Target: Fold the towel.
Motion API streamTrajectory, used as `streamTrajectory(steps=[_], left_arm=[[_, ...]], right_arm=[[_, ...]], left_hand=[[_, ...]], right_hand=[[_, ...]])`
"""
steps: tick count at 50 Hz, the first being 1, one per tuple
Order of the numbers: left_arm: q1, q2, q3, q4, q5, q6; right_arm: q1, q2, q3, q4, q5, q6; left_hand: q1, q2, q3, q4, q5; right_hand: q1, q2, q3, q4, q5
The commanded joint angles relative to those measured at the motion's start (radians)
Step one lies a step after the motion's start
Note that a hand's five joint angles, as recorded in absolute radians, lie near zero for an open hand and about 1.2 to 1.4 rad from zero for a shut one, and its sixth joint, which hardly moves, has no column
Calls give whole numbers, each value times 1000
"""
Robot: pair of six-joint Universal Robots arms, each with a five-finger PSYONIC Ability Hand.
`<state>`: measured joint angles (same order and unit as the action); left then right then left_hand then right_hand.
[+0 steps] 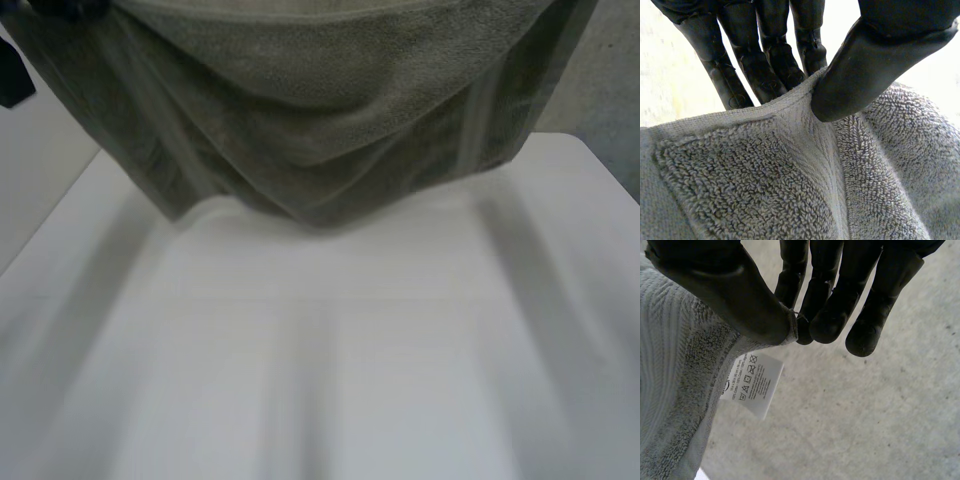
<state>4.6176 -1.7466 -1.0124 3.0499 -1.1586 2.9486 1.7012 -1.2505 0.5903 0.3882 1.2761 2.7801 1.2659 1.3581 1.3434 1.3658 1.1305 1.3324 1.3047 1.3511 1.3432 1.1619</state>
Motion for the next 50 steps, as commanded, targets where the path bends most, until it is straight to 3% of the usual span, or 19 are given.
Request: streamTrajectory(steps=[1, 8, 21, 27, 29, 33, 36, 38, 44, 48, 50], left_arm=[[27, 124, -64, 4, 7, -66], [35, 104, -126, 4, 7, -60], [15, -318, -61, 7, -3, 67], [-17, -479, 130, 9, -10, 78], [-31, -520, 260, 23, -10, 75], [-49, -533, 410, 58, -33, 58], [-77, -495, 518, 163, -82, -28], [-75, -466, 515, 208, -84, -72], [-54, -413, 433, 306, -67, -245], [-17, -406, 341, 297, -46, -249], [20, -393, 212, 287, 9, -241]], right_arm=[[0, -60, 8, 150, -55, -5], [6, -41, 16, 166, -55, -28], [64, 255, -21, 152, -11, -152], [137, 434, -225, 110, 94, -151], [175, 509, -399, 14, 140, -131], [180, 553, -558, -124, 170, -93], [178, 545, -661, -261, 190, 7], [176, 530, -659, -264, 190, 28], [164, 494, -584, -152, 167, 33], [144, 493, -524, -54, 134, 21], [124, 491, -453, 67, 68, -37]], left_hand=[[130, 38, 53, 30, 91], [130, 38, 53, 30, 91], [130, 38, 53, 30, 91], [130, 38, 53, 30, 91], [130, 38, 53, 30, 91], [130, 38, 53, 30, 91], [130, 38, 53, 30, 91], [130, 38, 53, 30, 91], [130, 38, 53, 30, 91], [130, 38, 53, 30, 91], [130, 38, 53, 30, 91]], right_hand=[[64, 92, 45, 53, 60], [64, 92, 45, 53, 60], [64, 92, 45, 53, 60], [64, 92, 45, 53, 60], [64, 92, 45, 53, 60], [64, 92, 45, 53, 60], [64, 92, 45, 53, 60], [64, 92, 45, 53, 60], [64, 92, 45, 53, 60], [64, 92, 45, 53, 60], [64, 92, 45, 53, 60]])
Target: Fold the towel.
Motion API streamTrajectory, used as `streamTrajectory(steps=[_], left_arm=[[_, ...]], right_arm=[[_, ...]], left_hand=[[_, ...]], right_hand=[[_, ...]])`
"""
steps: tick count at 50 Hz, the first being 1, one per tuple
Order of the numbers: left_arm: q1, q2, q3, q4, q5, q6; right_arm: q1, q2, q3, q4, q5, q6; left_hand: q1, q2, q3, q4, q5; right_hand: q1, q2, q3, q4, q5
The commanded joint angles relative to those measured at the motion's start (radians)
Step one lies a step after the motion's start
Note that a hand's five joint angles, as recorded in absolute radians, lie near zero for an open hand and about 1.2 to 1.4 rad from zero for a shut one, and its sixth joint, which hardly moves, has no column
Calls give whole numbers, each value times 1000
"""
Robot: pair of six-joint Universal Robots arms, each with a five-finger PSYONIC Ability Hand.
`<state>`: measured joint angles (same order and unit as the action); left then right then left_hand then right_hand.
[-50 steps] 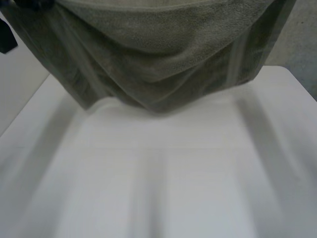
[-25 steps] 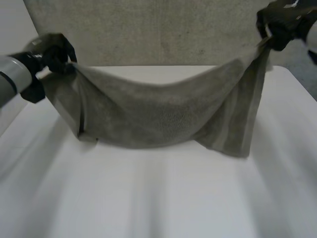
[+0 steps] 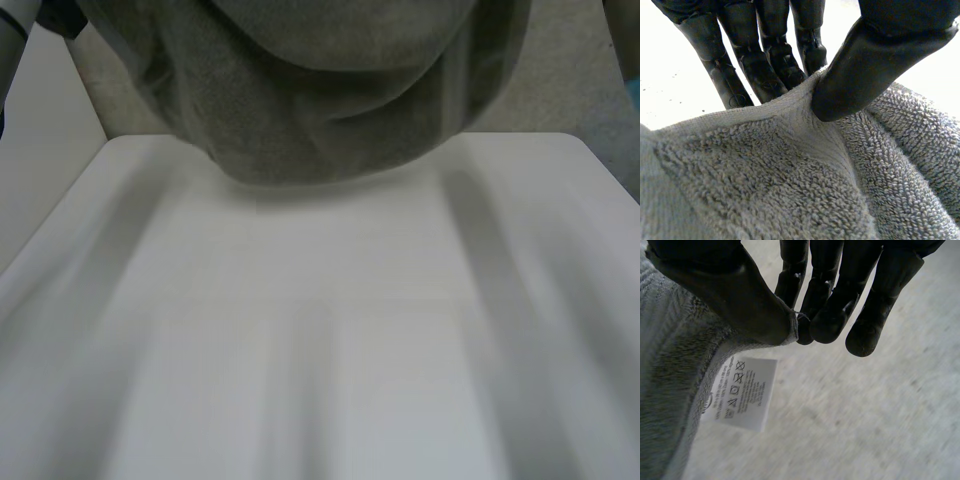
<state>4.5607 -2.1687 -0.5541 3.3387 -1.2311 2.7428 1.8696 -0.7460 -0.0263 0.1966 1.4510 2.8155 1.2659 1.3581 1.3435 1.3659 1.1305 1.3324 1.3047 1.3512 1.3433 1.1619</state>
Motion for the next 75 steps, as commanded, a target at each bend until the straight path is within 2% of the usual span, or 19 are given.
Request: streamTrajectory(steps=[1, 6, 8, 11, 13, 18, 22, 24, 27, 34, 41, 49, 59, 65, 71, 72, 73, 74, 75], left_arm=[[77, 29, -247, -2, 82, -35], [106, 56, -472, 1, 197, 14], [129, 85, -634, -2, 248, 101], [138, 105, -711, -4, 263, 161], [141, 148, -846, -5, 278, 271], [139, 240, -992, -25, 285, 373], [141, 339, -1052, -68, 285, 376], [144, 433, -1093, -111, 286, 376], [146, 548, -1118, -139, 301, 371], [144, 693, -1136, -139, 329, 302], [149, 695, -1139, -117, 329, 250], [147, 455, -1109, -39, 323, 262], [120, 108, -821, -36, 300, 369], [77, -69, -626, -79, 225, 388], [72, -181, -520, -120, 202, 402], [67, -195, -509, -126, 202, 411], [61, -204, -501, -127, 200, 423], [61, -204, -501, -127, 200, 423], [55, -209, -500, -127, 197, 440]], right_arm=[[-44, -13, 164, 259, -107, -73], [-75, -21, 299, 428, -202, -205], [-113, -38, 417, 484, -237, -247], [-136, -62, 491, 492, -248, -266], [-174, -142, 653, 485, -270, -287], [-231, -303, 897, 437, -334, -300], [-274, -434, 1039, 399, -374, -289], [-322, -580, 1146, 356, -402, -277], [-369, -700, 1203, 313, -426, -254], [-470, -782, 1215, 282, -483, -182], [-489, -768, 1244, 282, -538, -183], [-478, -601, 1198, 241, -518, -208], [-353, -333, 959, 233, -356, -205], [-281, -195, 904, 170, -282, -199], [-238, -116, 902, 75, -186, -200], [-233, -104, 902, 63, -172, -200], [-227, -93, 902, 57, -163, -202], [-227, -93, 902, 56, -162, -202], [-222, -84, 902, 53, -155, -202]], left_hand=[[130, 38, 53, 30, 91], [130, 38, 53, 30, 91], [130, 38, 53, 30, 91], [130, 38, 53, 30, 91], [130, 38, 53, 30, 91], [130, 38, 53, 30, 91], [130, 38, 53, 30, 91], [130, 38, 53, 30, 91], [130, 38, 53, 30, 91], [130, 38, 53, 30, 91], [130, 38, 53, 30, 91], [130, 38, 53, 30, 91], [130, 38, 53, 30, 91], [130, 38, 53, 30, 91], [130, 38, 53, 30, 91], [73, -20, -5, -27, 33], [-158, -250, -235, -258, -197], [-160, -252, -237, -260, -199], [-520, -612, -598, -620, -559]], right_hand=[[64, 92, 45, 53, 60], [64, 92, 45, 53, 60], [64, 92, 45, 53, 60], [64, 92, 45, 53, 60], [64, 92, 45, 53, 60], [64, 92, 45, 53, 60], [64, 92, 45, 53, 60], [64, 92, 45, 53, 60], [64, 92, 45, 53, 60], [64, 92, 45, 53, 60], [64, 92, 45, 53, 60], [64, 92, 45, 53, 60], [64, 92, 45, 53, 60], [64, 92, 45, 53, 60], [64, 92, 45, 53, 60], [64, 92, 45, 53, 60], [64, 92, 45, 53, 60], [64, 92, 45, 53, 60], [64, 92, 45, 53, 60]])
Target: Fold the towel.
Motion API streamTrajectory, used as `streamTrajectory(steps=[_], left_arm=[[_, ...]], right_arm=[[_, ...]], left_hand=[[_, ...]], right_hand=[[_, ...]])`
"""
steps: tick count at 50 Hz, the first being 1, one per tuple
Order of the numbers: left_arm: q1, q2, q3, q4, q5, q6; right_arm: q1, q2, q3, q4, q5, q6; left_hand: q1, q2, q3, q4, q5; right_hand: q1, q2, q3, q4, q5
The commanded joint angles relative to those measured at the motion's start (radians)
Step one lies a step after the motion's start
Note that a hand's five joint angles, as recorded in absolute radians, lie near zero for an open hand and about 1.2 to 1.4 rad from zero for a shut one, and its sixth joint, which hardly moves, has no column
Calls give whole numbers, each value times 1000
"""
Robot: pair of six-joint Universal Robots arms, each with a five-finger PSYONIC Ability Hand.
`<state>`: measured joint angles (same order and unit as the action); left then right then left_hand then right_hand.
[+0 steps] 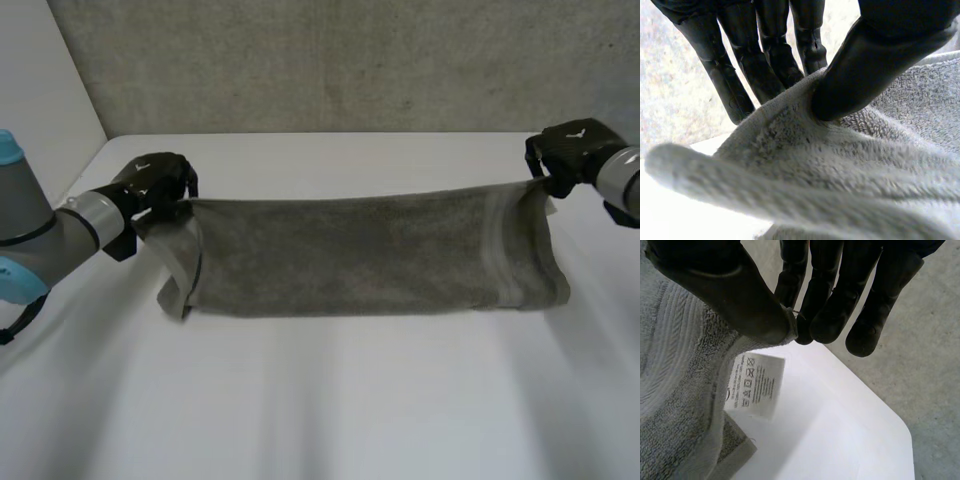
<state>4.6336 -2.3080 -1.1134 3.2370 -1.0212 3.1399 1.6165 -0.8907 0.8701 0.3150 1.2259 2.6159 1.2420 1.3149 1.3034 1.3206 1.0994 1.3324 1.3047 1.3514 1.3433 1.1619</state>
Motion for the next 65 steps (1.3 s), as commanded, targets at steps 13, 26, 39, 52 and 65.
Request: streamTrajectory(steps=[13, 26, 39, 52, 65], left_arm=[[-49, 2, 75, -57, -83, 97], [-50, 274, -201, -115, -73, 100], [-70, 306, -483, 24, -80, 103], [-119, 213, -514, 125, -164, 104], [-121, 161, -502, 211, -218, 239]], right_arm=[[57, 6, 12, -60, 86, 4], [60, -310, 320, -68, 60, 1], [46, -439, 719, -203, 47, -174], [17, -283, 827, -393, 56, -189], [16, -200, 799, -459, 58, -189]], left_hand=[[-1061, -1134, -1122, -1139, -1093], [-1055, -1128, -1116, -1134, -1087], [-1046, -1119, -1108, -1125, -1078], [-1046, -1119, -1108, -1125, -1078], [-1046, -1119, -1108, -1125, -1078]], right_hand=[[-1158, -1130, -1177, -1169, -1162], [-1158, -1130, -1177, -1169, -1162], [-1158, -1130, -1177, -1169, -1162], [-1158, -1130, -1177, -1169, -1162], [-1083, -1055, -1102, -1094, -1087]])
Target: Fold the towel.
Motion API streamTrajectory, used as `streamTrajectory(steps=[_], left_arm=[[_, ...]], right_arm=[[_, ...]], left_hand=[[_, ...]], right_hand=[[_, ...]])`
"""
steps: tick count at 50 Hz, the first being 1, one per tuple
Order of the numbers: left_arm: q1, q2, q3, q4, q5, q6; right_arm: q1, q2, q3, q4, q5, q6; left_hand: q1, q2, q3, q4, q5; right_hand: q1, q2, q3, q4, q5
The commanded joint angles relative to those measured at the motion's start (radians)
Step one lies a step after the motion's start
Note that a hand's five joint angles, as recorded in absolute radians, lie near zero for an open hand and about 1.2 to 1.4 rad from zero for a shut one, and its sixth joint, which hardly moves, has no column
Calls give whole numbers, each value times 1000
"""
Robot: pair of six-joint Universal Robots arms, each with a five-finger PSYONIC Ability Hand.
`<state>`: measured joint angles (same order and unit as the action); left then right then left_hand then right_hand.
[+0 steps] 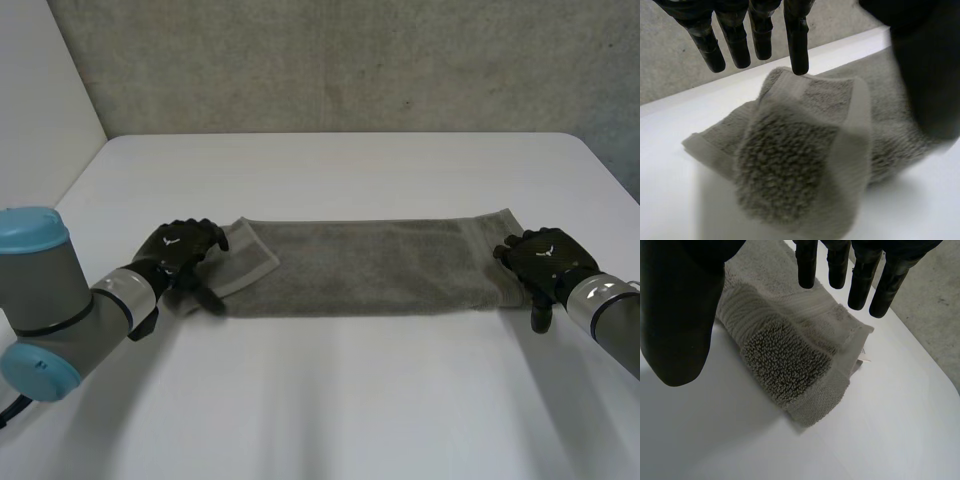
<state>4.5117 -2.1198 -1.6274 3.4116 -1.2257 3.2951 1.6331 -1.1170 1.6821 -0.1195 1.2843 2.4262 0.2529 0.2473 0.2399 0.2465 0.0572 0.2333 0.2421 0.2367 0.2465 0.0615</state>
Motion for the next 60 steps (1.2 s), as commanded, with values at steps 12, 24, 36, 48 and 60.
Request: streamTrajectory(steps=[12, 24, 36, 48, 60], left_arm=[[1, -63, 38, 35, -77, 95], [3, -42, 26, 28, -77, 89], [4, -22, 18, 26, -77, 84], [18, -19, 23, 28, -78, 86], [30, -35, 43, 40, -124, 98]], right_arm=[[-22, 51, -22, -69, 0, 2], [-21, 82, -27, -89, 0, 7], [-18, 91, -28, -91, -6, 24], [-35, 94, -44, -147, 0, 44], [-108, 65, -50, -134, 4, 39]], left_hand=[[-51, -46, -38, -45, -30], [-45, -40, -32, -39, -24], [-45, -40, -32, -39, -24], [-45, -40, -32, -39, -24], [-42, -37, -29, -36, -21]], right_hand=[[274, 266, 271, 261, 272], [289, 280, 286, 276, 286], [406, 397, 402, 393, 403], [1163, 1154, 1160, 1150, 1160], [1163, 1154, 1160, 1150, 1160]])
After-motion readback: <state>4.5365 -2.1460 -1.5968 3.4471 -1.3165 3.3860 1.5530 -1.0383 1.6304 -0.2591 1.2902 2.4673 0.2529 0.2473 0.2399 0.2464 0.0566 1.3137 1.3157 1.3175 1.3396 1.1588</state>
